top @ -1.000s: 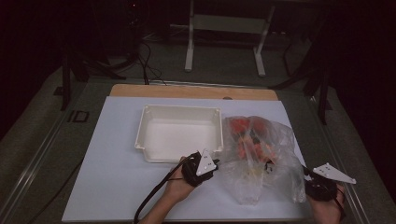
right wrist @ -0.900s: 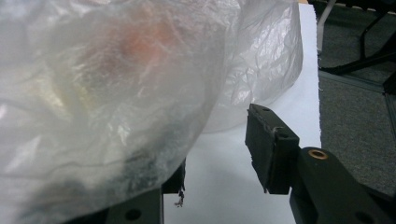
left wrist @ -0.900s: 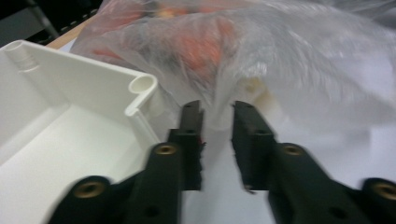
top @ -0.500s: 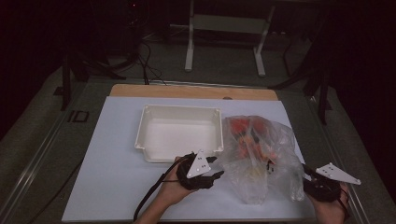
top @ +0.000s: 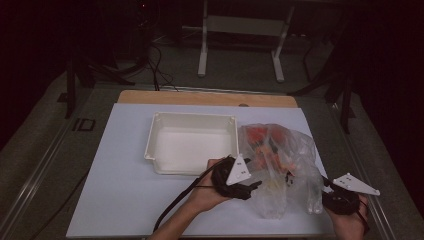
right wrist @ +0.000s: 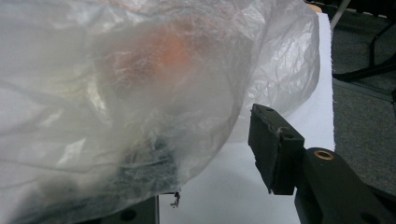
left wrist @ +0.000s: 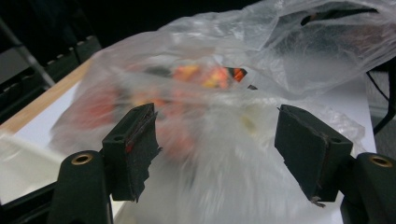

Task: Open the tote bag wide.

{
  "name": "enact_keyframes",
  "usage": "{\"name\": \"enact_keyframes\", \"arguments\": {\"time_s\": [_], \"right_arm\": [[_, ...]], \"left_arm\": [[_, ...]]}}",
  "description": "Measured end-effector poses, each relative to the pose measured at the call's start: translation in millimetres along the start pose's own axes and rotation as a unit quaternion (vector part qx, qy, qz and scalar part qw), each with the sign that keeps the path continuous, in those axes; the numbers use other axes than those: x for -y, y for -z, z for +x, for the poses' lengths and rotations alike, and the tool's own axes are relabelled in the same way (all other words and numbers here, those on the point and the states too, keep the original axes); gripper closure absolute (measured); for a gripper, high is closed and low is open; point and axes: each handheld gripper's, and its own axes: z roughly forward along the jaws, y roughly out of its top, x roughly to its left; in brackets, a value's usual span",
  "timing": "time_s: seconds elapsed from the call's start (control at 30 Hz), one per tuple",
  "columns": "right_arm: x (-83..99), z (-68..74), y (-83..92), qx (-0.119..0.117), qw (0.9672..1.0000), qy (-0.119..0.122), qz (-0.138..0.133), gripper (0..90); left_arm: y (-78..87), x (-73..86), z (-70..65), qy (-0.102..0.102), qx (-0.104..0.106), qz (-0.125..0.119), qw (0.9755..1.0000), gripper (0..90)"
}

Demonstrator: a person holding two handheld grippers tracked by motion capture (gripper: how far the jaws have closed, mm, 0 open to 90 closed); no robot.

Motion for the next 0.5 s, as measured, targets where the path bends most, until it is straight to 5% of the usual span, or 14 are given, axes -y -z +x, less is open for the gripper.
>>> {"name": "enact_keyframes", "arguments": {"time_s": [0.07,0.1,0.17,0.23,0.4,0.5], "right_arm": [[-1.2,0.3,0.4,-0.002,1.0000,0.002,-0.001,55.6],[-1.5,0.0,0.9,-0.002,1.0000,0.002,-0.001,55.6],[-1.7,-0.2,1.4,-0.002,1.0000,0.001,0.000,55.4],[-1.8,-1.7,3.3,-0.001,1.0000,0.001,0.001,55.2],[-1.3,-4.3,5.8,0.002,1.0000,0.001,0.002,55.1],[-0.4,-5.5,7.3,0.005,1.0000,-0.001,0.004,55.2]], "left_arm": [[-10.1,-1.8,-1.3,-0.006,-0.002,0.018,0.9998,29.3],[-21.6,-1.8,-3.2,-0.020,-0.019,0.047,0.9985,30.3],[-25.4,-1.0,-4.2,-0.026,-0.025,0.056,0.9978,31.3],[-33.0,1.6,-4.9,-0.040,-0.043,0.094,0.9939,42.8],[-33.7,4.6,-1.0,-0.046,-0.042,0.111,0.9918,76.2],[-27.3,4.1,4.6,-0.026,-0.038,0.093,0.9946,83.4]]}}
